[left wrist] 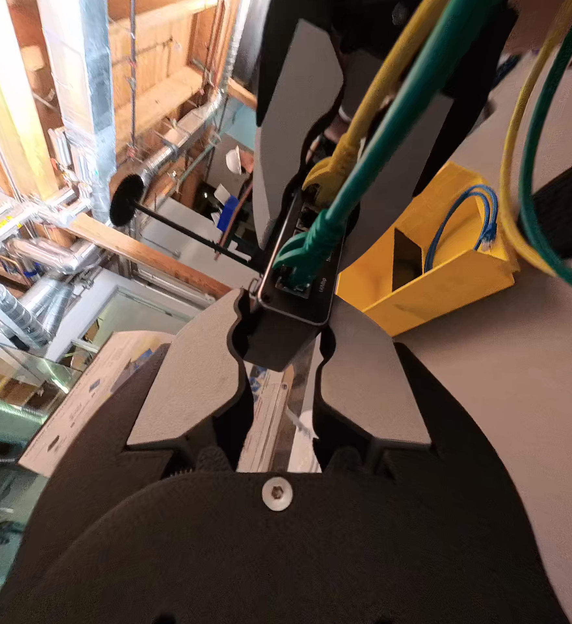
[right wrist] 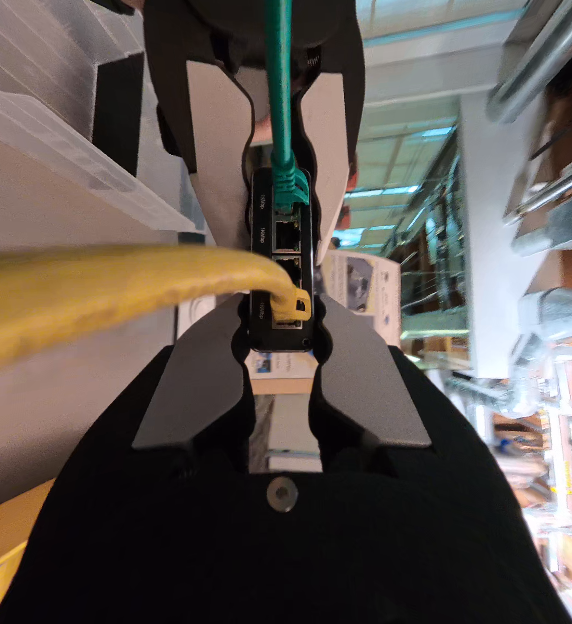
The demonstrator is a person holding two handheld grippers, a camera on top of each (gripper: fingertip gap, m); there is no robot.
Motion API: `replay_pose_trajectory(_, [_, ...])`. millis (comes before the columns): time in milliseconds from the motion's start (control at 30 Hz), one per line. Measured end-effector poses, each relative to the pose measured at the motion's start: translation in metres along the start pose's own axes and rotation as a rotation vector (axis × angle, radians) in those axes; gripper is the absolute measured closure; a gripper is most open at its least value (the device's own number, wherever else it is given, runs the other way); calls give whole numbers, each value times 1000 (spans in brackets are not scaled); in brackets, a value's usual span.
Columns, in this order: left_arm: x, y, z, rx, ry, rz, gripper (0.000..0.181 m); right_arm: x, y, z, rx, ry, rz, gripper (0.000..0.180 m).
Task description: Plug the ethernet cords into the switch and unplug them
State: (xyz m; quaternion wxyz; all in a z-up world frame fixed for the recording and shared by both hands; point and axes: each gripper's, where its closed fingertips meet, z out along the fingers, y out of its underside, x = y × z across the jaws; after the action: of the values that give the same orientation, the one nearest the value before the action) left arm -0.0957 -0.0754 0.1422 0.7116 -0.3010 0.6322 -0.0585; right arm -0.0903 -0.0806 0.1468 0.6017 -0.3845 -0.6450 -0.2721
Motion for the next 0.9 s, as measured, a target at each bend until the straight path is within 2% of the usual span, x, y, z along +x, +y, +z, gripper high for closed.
replay_pose_trajectory(167, [7,-25,0,93,-42,78,135,5,-11,-19,191,88,-132,144])
replay_pose_trajectory(367, [13,-28,8,67,-83,191,118,-3,-7,-27,299,37,-97,144])
replay_pose_trajectory(533, [15,-27,10,44,-138,300,142,-6,-10,-31,390,-27,-25,144])
replay_pose_trajectory(733, [24,-18,23,-15,-134,379,143,-17,-11,-27,475,-115,52,145])
replay_pose_trajectory(900, [27,-10,29,-62,-118,401,144,-22,6,-17,456,-126,72,145])
